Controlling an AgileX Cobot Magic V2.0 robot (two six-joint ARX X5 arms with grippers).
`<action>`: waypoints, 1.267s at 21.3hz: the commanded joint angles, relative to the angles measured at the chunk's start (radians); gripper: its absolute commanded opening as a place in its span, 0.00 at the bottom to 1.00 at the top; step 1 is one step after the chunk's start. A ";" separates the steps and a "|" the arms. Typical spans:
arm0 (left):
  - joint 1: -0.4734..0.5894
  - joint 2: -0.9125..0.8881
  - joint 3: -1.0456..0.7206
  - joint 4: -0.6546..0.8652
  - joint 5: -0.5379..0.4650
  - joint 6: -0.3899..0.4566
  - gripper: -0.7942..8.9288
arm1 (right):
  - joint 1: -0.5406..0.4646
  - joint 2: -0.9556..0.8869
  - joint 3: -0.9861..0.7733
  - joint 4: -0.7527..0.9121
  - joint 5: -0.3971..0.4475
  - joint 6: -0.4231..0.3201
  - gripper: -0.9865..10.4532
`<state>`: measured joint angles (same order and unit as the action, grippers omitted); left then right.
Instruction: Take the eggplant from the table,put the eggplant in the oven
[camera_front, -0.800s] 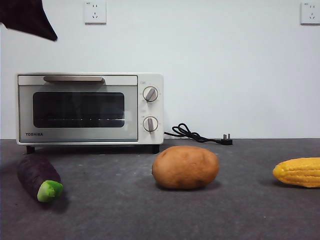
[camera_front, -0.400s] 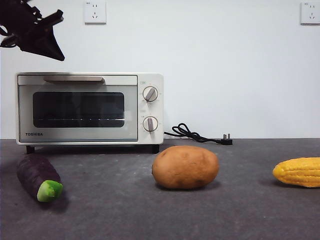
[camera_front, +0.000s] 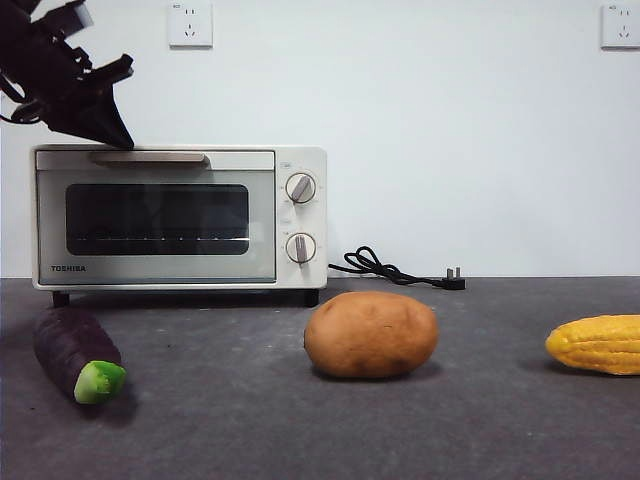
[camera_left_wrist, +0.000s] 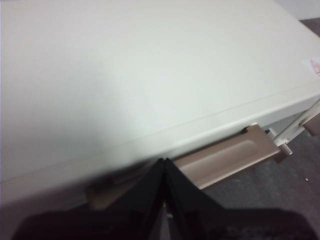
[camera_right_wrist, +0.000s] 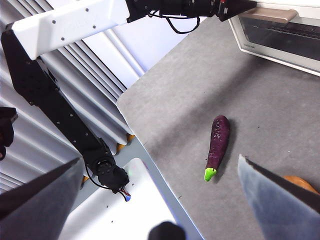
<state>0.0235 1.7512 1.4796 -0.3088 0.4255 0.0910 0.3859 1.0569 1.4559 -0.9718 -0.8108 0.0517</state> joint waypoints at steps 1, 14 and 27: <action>0.002 0.016 0.001 0.003 0.001 0.019 0.08 | 0.001 0.001 0.005 0.006 0.000 -0.013 0.66; -0.005 0.017 0.001 -0.098 0.034 0.050 0.08 | 0.001 0.001 0.005 0.003 -0.001 -0.013 0.66; -0.079 0.017 0.001 -0.253 0.086 0.067 0.08 | 0.001 0.001 0.005 0.005 0.000 -0.036 0.66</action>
<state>-0.0483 1.7451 1.4998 -0.5133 0.5274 0.1398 0.3859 1.0569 1.4559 -0.9722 -0.8108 0.0296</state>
